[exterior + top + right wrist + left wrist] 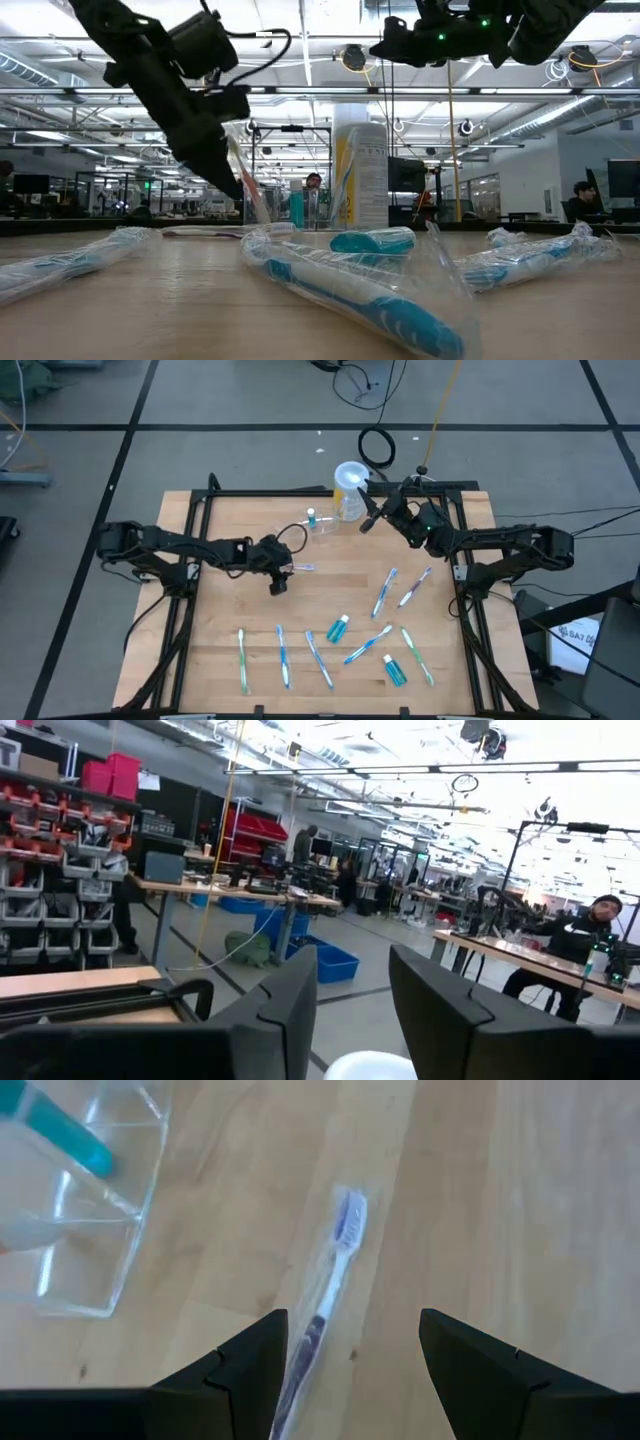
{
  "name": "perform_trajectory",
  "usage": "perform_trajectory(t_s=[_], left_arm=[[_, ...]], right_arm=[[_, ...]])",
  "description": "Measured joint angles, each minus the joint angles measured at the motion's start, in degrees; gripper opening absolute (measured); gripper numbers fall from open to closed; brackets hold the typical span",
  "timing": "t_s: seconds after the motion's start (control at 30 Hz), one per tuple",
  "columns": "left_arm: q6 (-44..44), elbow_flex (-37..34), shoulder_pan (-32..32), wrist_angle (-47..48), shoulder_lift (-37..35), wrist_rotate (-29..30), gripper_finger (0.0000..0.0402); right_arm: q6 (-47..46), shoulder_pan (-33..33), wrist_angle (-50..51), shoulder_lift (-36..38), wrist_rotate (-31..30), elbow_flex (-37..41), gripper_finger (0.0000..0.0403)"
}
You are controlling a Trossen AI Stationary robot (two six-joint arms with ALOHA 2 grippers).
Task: Pick & Place toothbrushing station
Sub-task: Put the top violet toothbrush into the left section of the transparent organizer
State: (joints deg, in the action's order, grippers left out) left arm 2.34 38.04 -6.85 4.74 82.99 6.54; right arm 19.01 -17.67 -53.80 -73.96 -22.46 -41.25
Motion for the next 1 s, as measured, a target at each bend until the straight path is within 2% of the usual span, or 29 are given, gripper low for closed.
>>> perform_trajectory(t_s=[0.43,0.77,0.87,1.0], left_arm=[[-10.99,0.00,-0.28,-11.87,9.52,0.01,0.0234],[-6.93,0.15,-2.88,-12.78,13.98,-4.21,0.0233],[-6.91,0.15,-2.97,-12.56,13.75,-5.97,0.0215],[-7.95,0.09,-2.78,-12.33,13.58,-7.13,0.0161]], right_arm=[[0.30,0.00,0.09,-0.01,0.13,0.00,0.0118],[0.15,0.00,0.13,-0.01,0.14,0.00,0.0115],[0.16,0.00,0.13,0.00,0.13,0.00,0.0116],[0.15,0.00,0.18,-0.01,0.13,0.00,0.0116]])
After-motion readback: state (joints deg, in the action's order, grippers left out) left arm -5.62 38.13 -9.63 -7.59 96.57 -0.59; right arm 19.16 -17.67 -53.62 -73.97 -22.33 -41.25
